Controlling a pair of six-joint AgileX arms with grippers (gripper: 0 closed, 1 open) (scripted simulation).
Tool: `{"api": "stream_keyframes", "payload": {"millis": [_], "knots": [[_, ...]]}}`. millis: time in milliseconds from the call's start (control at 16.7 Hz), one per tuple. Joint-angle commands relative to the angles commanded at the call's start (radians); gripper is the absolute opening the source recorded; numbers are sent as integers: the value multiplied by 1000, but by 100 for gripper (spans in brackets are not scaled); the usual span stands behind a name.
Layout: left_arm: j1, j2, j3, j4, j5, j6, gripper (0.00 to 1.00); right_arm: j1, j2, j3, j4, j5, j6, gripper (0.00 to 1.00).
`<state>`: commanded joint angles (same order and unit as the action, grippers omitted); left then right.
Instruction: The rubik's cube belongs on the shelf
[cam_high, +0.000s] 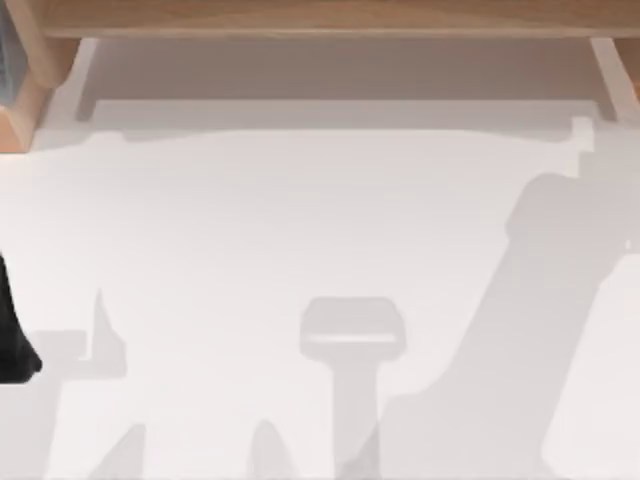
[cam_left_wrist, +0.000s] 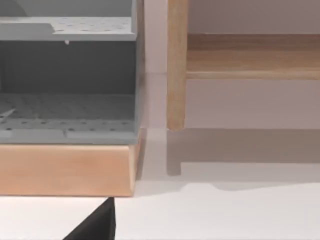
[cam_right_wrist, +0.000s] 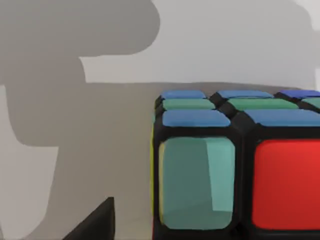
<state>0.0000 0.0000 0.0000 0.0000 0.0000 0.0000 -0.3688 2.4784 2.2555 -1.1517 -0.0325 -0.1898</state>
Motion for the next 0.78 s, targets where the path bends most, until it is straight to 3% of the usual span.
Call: {"api": "stream_keyframes", "payload": {"millis": [780], "knots": [[0,0,0,0,0,0,100,0,0,0,0,0,0,2]]}}
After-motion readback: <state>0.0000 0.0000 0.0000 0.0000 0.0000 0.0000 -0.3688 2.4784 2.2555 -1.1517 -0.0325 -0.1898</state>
